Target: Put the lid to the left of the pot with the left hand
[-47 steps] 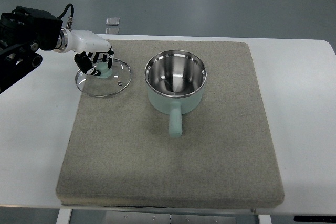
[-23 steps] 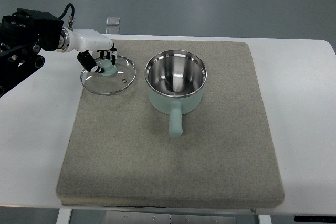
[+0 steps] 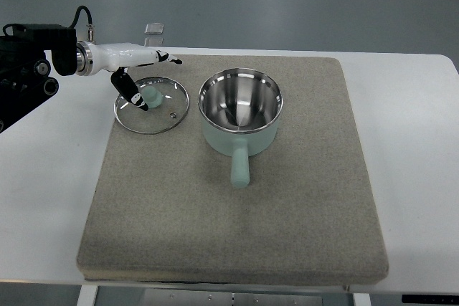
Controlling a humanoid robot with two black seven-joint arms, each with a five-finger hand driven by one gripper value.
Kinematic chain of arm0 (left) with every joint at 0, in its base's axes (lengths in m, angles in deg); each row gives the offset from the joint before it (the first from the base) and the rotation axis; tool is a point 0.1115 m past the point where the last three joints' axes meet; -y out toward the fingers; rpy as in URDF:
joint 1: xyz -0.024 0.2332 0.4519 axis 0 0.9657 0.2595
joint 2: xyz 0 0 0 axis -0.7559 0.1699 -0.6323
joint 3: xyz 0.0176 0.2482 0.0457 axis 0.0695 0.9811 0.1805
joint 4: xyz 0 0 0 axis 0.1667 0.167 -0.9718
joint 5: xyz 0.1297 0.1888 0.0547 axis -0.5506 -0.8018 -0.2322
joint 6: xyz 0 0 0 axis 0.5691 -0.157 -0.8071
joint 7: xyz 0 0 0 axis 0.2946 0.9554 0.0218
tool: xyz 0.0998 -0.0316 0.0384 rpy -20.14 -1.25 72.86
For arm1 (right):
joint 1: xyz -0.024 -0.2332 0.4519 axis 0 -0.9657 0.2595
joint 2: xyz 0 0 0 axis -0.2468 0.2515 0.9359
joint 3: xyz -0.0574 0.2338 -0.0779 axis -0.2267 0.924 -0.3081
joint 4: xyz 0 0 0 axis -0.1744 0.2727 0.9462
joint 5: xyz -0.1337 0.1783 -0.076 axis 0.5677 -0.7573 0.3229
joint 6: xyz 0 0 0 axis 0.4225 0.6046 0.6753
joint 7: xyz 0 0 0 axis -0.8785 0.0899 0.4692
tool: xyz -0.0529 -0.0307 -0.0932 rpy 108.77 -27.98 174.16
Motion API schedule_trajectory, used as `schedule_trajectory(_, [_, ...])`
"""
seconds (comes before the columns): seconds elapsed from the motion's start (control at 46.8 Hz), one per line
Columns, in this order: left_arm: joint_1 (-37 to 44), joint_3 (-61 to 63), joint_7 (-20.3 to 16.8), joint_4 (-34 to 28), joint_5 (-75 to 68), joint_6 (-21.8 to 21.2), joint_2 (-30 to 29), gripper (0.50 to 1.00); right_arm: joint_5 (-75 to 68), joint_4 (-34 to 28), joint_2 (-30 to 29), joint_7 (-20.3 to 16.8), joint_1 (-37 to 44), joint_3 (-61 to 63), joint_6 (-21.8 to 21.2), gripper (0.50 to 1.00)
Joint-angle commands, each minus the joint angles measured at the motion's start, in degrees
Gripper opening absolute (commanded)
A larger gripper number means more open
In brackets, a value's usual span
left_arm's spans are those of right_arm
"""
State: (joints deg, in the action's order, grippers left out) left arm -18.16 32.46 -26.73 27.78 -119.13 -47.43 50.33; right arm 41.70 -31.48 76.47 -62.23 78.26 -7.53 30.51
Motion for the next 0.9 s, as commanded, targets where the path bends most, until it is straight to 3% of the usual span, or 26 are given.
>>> schedule_trajectory(0.0, [-0.18,-0.04,-0.02,-1.78,11.78,0.09,-0.08,0.994,0.00,0.01,0.00,0.00,0.00,0.00,0.00,0.921])
schedule_trajectory(0.256, [-0.45,-0.12,-0.02,-8.02,42.21,0.09,-1.14,0.996,0.00,0.01,0.00,-0.01,0.00,0.00,0.00,0.921])
schedule_trajectory(0.598, [1.49,-0.56,0.07,-9.78,71.56,1.32,-4.57,0.996,0.00,0.01,0.00,0.00,0.00,0.00,0.00,0.921])
schedule_trajectory(0.875, [3.42,-0.65,0.42,-15.67,91.87,8.97,-4.57,0.996,0.00,0.01,0.00,0.00,0.00,0.00,0.00,0.921])
